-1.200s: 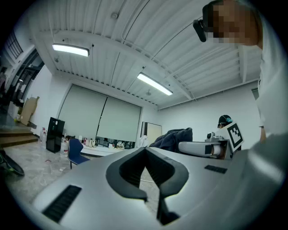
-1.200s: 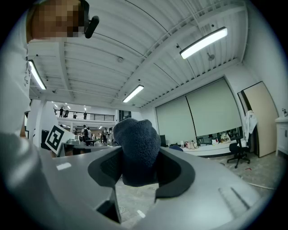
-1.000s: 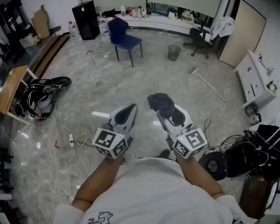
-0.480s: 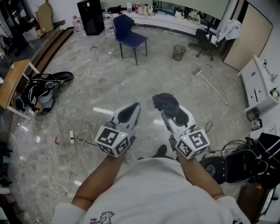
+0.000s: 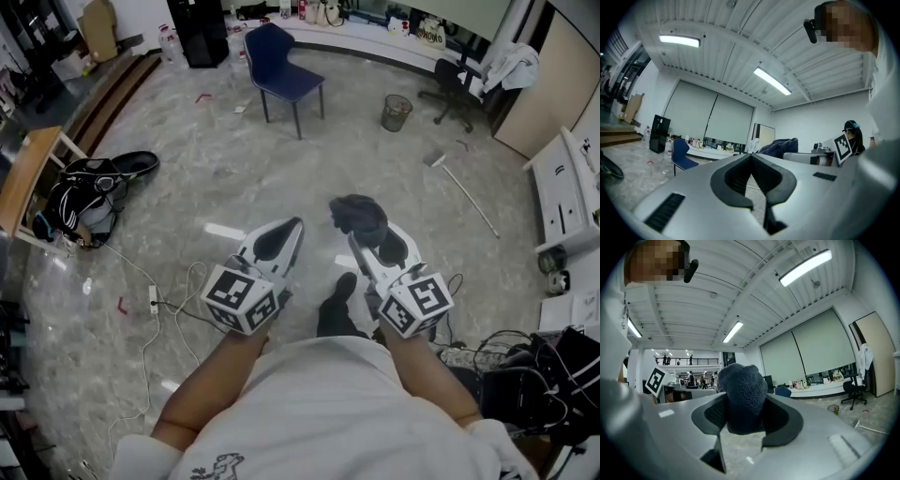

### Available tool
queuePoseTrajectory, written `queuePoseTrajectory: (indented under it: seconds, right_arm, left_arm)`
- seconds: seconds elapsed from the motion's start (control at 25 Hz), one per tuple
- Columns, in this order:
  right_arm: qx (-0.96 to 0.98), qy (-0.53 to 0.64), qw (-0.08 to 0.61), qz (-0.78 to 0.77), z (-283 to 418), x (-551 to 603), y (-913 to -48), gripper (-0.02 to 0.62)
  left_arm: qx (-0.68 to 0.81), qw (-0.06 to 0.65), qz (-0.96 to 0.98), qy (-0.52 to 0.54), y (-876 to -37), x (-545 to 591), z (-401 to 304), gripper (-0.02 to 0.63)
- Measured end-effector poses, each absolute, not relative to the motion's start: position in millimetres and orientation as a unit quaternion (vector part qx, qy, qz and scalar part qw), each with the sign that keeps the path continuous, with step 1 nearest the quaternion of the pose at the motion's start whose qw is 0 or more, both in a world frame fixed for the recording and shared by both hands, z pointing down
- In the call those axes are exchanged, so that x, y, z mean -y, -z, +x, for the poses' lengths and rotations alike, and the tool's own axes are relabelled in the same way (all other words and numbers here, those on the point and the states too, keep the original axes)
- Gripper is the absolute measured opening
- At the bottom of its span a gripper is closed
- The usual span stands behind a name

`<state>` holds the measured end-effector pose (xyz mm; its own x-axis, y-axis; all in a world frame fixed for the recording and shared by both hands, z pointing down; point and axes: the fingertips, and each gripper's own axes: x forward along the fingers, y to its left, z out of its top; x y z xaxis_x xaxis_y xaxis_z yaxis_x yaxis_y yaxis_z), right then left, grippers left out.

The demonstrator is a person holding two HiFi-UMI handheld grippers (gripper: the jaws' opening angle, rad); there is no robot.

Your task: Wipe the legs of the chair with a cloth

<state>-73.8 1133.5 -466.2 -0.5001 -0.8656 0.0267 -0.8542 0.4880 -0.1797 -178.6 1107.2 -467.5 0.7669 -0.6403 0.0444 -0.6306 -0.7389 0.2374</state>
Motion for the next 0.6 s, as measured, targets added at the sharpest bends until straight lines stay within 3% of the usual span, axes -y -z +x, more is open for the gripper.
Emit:
queuePoseTrajectory:
  seconds: [0.4,0.6]
  right_arm:
    - [-0.884,0.095,0.006,-0.458,39.1,-887.6,435.7,0.184]
    - [-0.895,0.089,0.004,-0.437,76.3,-792.9,442.1,0.186]
  left_arm:
    - [0.374,0.137,0.917,-0.002,435.2,-867.7,-61.8,0.006]
    - [0.402,0.132,0.906,-0.002,444.7,-777.7,-37.5,0.006]
